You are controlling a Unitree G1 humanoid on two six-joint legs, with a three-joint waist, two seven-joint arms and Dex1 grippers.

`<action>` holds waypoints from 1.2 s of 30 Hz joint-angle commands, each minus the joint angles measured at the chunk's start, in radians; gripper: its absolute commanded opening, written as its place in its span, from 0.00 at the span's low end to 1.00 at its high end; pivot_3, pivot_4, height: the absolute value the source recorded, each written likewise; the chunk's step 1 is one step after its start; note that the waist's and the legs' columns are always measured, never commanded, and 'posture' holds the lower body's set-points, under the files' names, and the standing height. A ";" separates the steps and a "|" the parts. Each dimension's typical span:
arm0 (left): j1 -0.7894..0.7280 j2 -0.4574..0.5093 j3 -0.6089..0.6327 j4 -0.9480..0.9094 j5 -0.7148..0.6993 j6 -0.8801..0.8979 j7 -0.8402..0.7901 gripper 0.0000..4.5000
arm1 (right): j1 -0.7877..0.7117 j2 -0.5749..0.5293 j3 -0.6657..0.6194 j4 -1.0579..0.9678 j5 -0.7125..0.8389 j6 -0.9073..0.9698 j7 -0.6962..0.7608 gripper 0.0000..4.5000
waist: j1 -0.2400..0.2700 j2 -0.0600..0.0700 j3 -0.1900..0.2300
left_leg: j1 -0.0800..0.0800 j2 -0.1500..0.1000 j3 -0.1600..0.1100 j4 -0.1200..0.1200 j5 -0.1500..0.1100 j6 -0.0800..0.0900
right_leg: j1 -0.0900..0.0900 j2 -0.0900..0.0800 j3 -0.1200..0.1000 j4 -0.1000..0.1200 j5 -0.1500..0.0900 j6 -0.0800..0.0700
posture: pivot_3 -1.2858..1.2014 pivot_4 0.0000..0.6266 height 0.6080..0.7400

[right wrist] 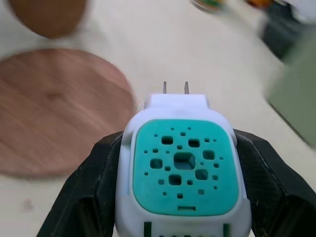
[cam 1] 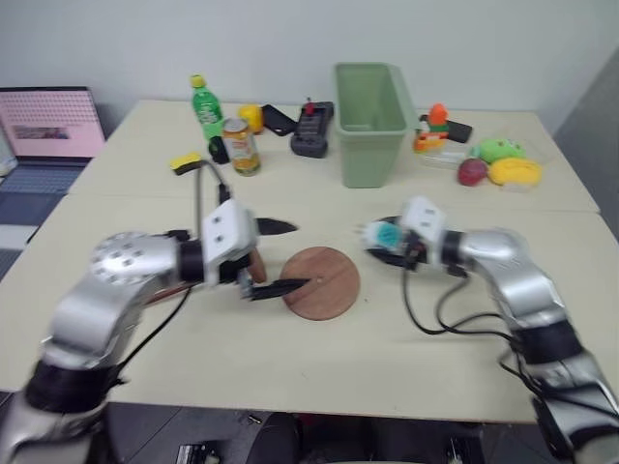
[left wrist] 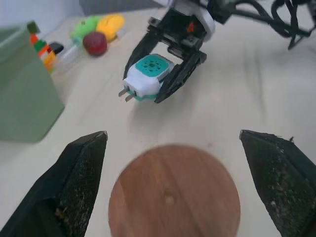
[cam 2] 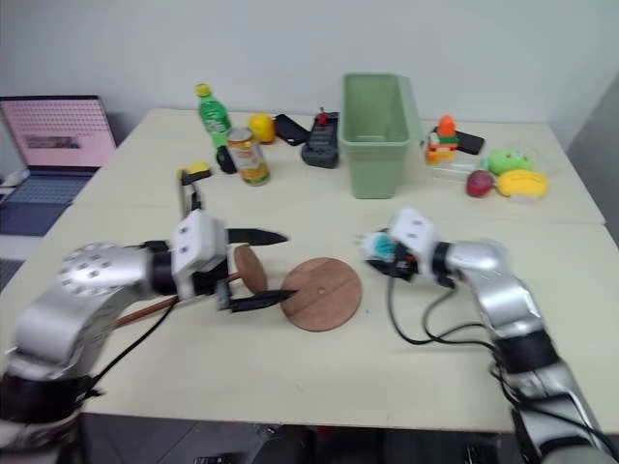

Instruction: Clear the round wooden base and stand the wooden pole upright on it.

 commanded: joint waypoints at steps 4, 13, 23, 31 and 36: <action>-0.208 -0.229 -0.243 0.274 0.160 -0.180 -0.062 1.00 | 0.299 0.046 -0.389 -0.133 0.001 0.101 -0.302 0.62 | 0.001 0.000 0.000 | -0.001 0.000 0.002 0.004 0.000 0.000 | 0.000 0.001 0.001 0.001 0.000 0.000 | 0.52 0.24 1.00; -0.311 -0.382 -0.307 0.489 0.265 -0.327 -0.073 1.00 | 0.361 0.171 -0.523 -0.146 0.088 0.199 -0.467 0.62 | -0.033 0.002 -0.001 | 0.001 -0.006 0.001 0.003 0.000 0.000 | 0.000 0.002 0.004 0.004 0.000 0.000 | 0.52 0.24 1.00; -0.290 -0.426 -0.286 0.484 0.278 -0.332 -0.067 1.00 | 0.354 0.176 -0.565 -0.208 0.165 0.239 -0.534 0.99 | -0.027 0.002 -0.001 | 0.001 -0.009 0.000 0.004 0.000 0.001 | 0.000 0.000 0.003 0.003 0.000 0.000 | 0.52 0.24 1.00; -0.283 -0.415 -0.190 0.370 0.199 -0.261 -0.040 1.00 | 0.407 0.060 -0.554 -0.313 0.178 0.165 -0.458 0.99 | -0.027 0.003 -0.001 | 0.000 -0.009 0.000 0.004 0.000 0.001 | 0.000 -0.001 0.003 0.003 0.000 0.001 | 0.52 0.24 1.00; -0.279 -0.289 -0.046 0.246 0.131 -0.137 -0.015 1.00 | 0.407 -0.042 -0.504 -0.404 0.257 0.124 -0.303 0.99 | -0.030 0.003 -0.001 | 0.001 -0.008 -0.001 0.004 0.000 0.001 | 0.001 0.000 0.003 0.003 0.000 0.001 | 0.52 0.24 1.00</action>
